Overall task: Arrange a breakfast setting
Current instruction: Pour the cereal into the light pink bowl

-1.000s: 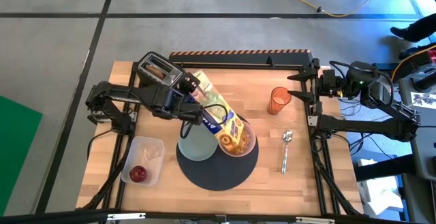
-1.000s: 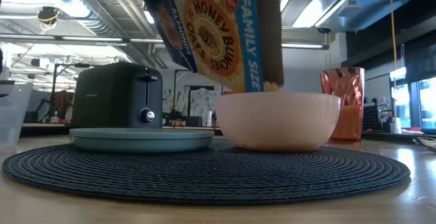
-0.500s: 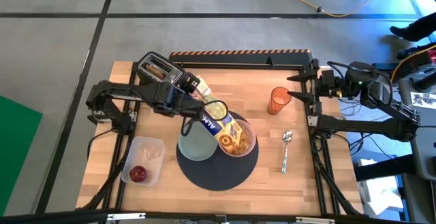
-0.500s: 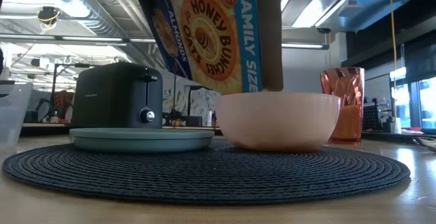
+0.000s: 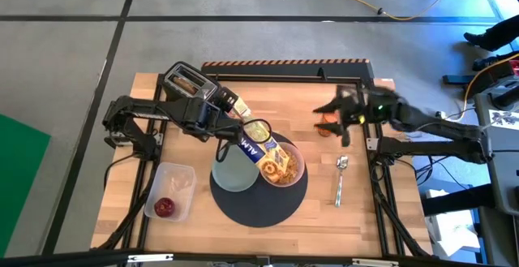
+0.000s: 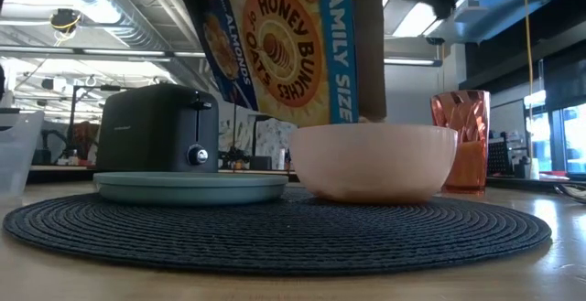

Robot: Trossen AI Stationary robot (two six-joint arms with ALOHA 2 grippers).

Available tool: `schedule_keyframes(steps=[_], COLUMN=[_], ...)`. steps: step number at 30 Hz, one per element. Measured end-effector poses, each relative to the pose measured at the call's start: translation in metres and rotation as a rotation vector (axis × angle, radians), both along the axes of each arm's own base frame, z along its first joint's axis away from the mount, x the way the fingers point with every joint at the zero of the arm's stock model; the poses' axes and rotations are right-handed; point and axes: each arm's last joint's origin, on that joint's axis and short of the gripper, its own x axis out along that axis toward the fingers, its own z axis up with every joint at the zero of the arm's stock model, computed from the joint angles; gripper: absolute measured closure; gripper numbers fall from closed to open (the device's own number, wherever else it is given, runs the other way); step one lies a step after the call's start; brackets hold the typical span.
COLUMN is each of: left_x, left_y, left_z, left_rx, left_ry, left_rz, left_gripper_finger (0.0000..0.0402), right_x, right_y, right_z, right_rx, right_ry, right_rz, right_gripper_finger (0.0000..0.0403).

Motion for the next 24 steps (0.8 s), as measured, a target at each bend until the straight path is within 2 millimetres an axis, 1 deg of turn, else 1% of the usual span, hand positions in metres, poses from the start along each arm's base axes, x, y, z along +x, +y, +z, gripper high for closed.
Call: schedule_keyframes(steps=[3,5,8,12,14,19,24], left_x=[0.000,0.000,0.000,0.000,0.000,0.000,0.000], left_y=[0.002,0.005,0.009,0.015,0.017,0.019,0.018], left_z=[0.000,-0.001,-0.001,-0.002,-0.002,-0.002,-0.002], left_rx=[-0.026,-0.037,-0.066,-0.096,-0.102,-0.104,-0.116], left_ry=[-0.002,-0.003,-0.004,-0.017,-0.017,-0.019,-0.017], left_rz=[0.011,0.023,0.040,0.074,0.084,0.090,0.088], left_gripper_finger=[0.0211,0.0211,0.0211,0.0211,0.0211,0.0211,0.0211], right_x=[0.007,0.009,0.010,0.015,0.018,0.033,0.052], right_y=[0.009,0.016,0.027,0.046,0.056,0.080,0.092], right_z=[-0.029,-0.040,-0.050,-0.054,-0.060,-0.079,-0.095], right_rx=[0.013,-0.002,-0.048,-0.097,-0.121,-0.171,-0.227], right_ry=[-0.001,-0.002,0.022,0.021,0.019,-0.012,-0.008], right_rz=[0.007,-0.009,-0.045,-0.058,-0.049,-0.067,-0.164], right_gripper_finger=[0.0182,0.0182,0.0182,0.0182,0.0182,0.0182,0.0182])
